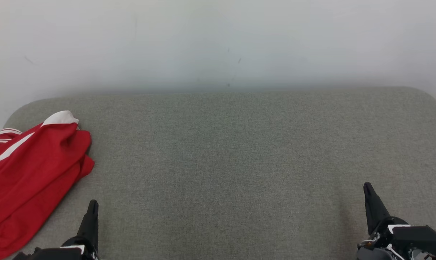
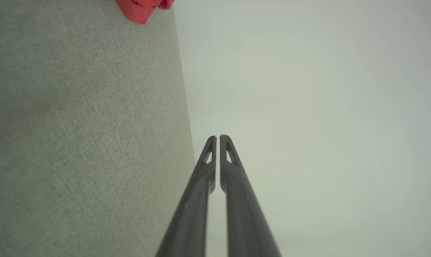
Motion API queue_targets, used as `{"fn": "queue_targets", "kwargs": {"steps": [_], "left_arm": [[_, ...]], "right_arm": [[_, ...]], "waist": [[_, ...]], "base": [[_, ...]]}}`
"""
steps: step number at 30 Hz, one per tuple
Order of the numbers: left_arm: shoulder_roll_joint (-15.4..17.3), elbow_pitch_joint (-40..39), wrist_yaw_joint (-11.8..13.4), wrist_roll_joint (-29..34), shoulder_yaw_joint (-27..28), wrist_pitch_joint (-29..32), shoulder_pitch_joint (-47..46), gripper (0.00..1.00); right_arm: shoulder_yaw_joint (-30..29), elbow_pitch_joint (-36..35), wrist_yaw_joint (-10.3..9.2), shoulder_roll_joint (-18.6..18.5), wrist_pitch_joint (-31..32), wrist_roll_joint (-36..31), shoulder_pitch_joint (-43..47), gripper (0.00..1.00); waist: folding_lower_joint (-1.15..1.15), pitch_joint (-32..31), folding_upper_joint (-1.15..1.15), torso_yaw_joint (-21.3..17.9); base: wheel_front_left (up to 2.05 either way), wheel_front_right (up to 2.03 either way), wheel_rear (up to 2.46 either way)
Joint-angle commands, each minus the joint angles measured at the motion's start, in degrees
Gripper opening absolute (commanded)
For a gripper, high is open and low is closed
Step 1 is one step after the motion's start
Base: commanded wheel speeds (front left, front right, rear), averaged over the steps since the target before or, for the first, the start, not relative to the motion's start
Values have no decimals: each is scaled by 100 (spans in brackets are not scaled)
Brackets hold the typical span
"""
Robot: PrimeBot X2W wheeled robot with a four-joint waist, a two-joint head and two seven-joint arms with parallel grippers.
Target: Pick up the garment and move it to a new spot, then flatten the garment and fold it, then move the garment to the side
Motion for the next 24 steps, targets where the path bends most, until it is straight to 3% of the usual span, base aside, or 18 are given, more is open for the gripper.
{"fn": "queue_targets", "kwargs": {"steps": [1,14,24], "left_arm": [[3,-15,0,3,0,-6,-8,100],[-23,17,1,187,-155,-297,318,100],[-15,8,1,830,-202,-561,423,100]], "right_arm": [[0,-15,0,-1,-3,0,-8,100],[206,22,-1,8,-270,-91,273,100],[353,-26,-2,1,-555,-410,385,100]], "waist": [[0,0,0,0],[0,-75,0,-11],[0,-142,0,-12]], "base": [[0,0,0],[0,0,0],[0,0,0]]}}
